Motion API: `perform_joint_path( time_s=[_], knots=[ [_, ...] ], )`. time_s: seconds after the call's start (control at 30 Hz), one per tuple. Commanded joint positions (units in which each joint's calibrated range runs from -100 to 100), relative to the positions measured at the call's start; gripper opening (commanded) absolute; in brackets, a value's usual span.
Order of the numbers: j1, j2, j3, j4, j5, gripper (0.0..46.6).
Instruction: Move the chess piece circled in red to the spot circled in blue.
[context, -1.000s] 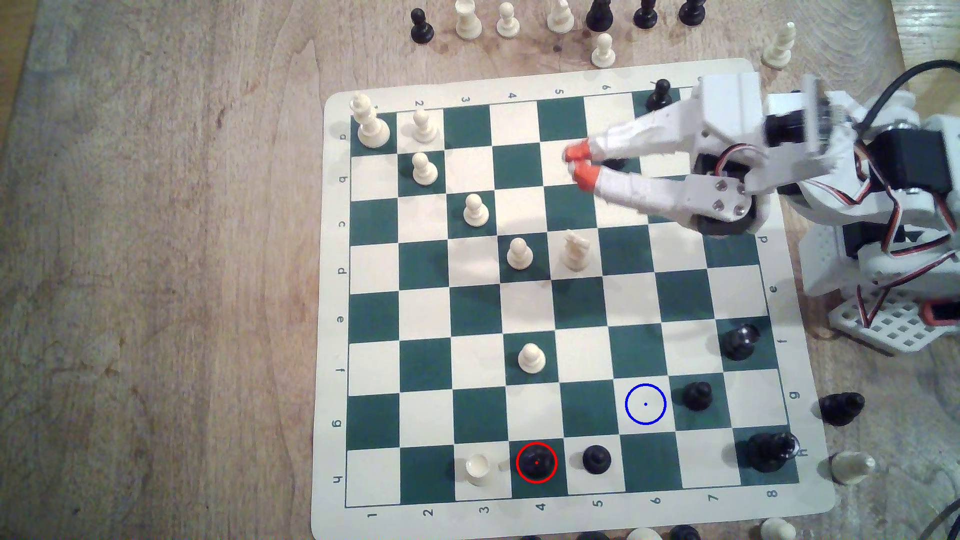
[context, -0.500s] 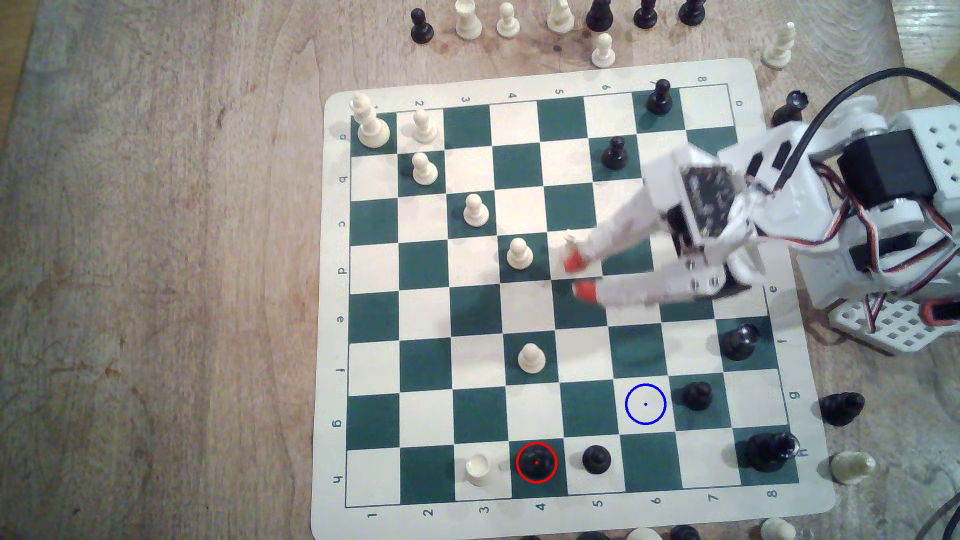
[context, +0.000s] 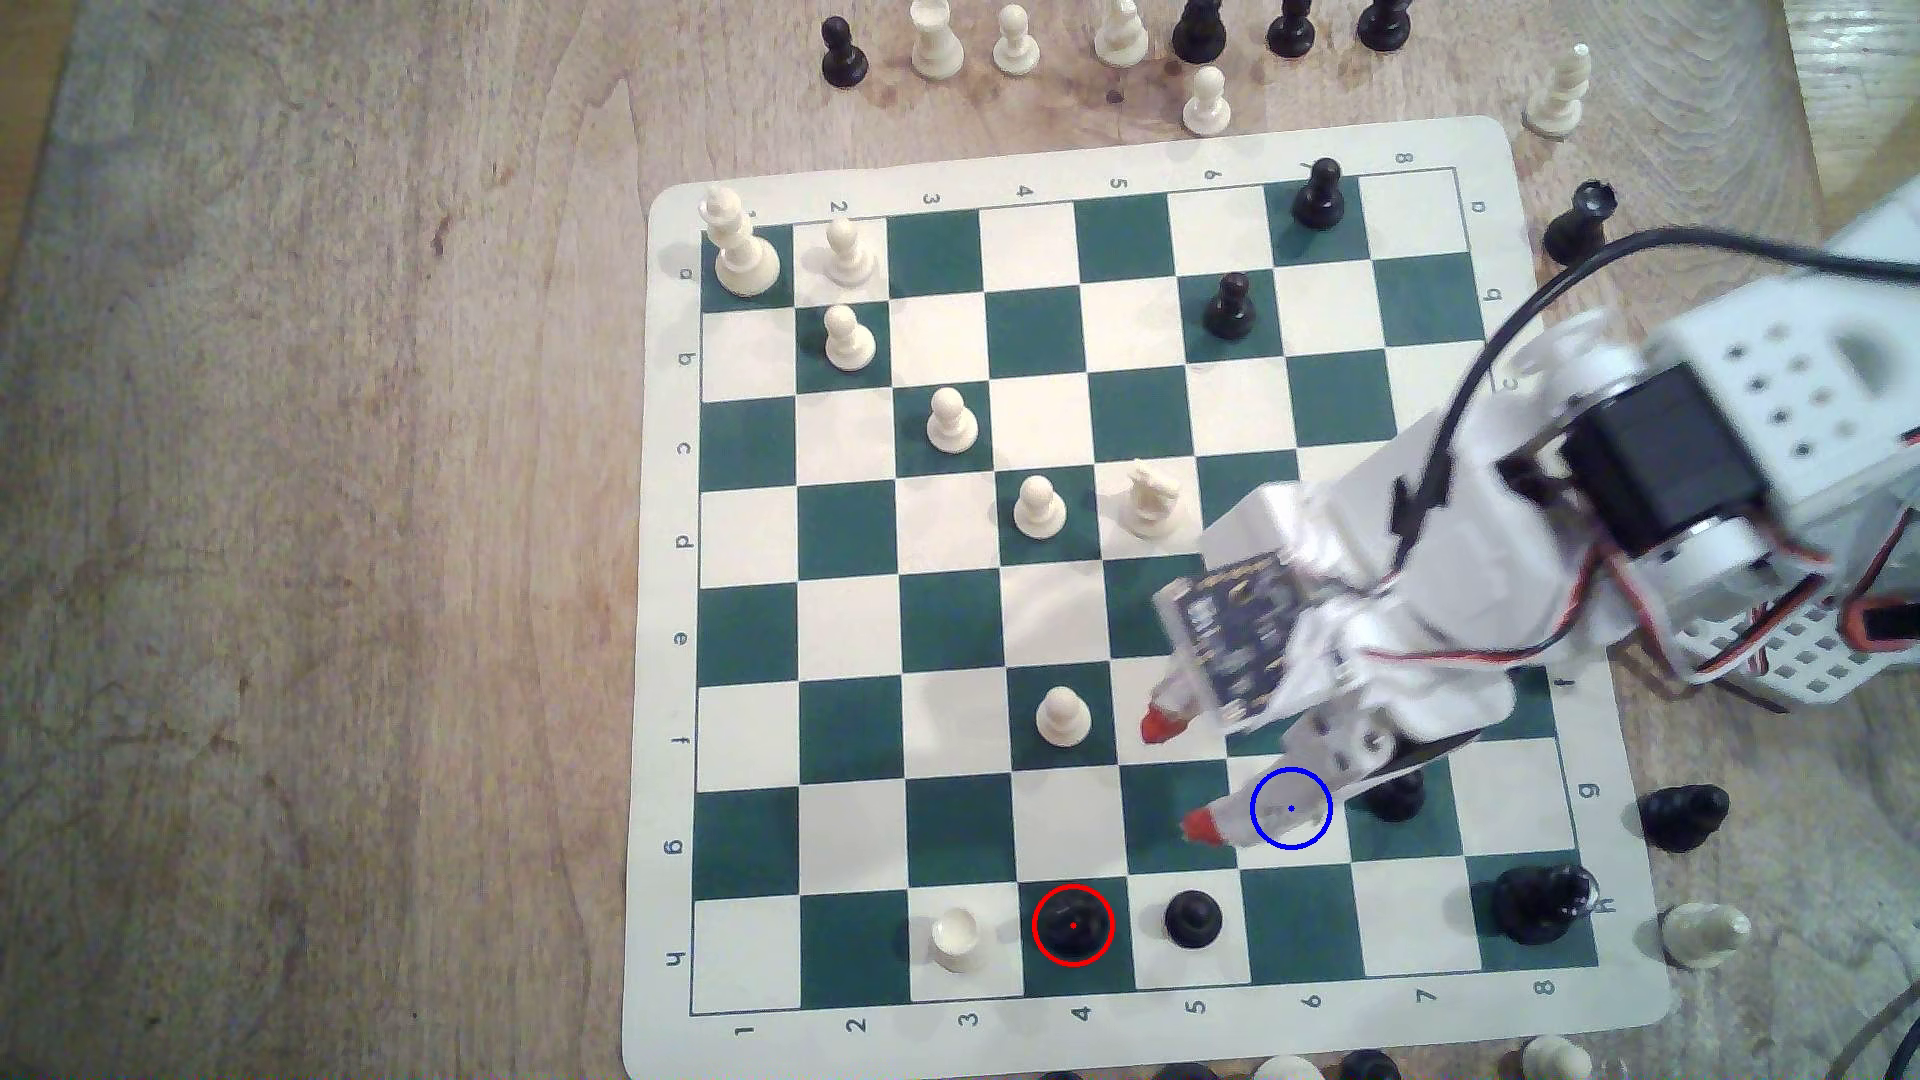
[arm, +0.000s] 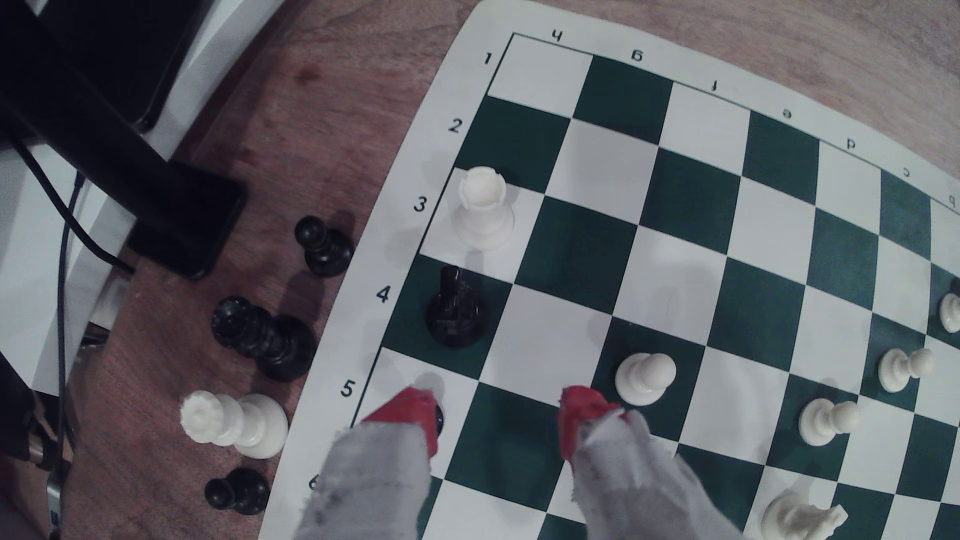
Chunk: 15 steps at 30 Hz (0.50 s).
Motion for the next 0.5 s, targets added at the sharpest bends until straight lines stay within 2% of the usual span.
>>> perform_joint_path(
  time_s=[0.0, 0.1, 0.47],
  knots=[
    [-1.18, 5.03, -6.61, 0.00, -0.20, 13.6],
    [-1.26, 10.89, -8.33, -0.08, -0.20, 14.4],
    [-2.90, 22.18, -15.13, -1.55, -0.20, 12.2]
  ],
)
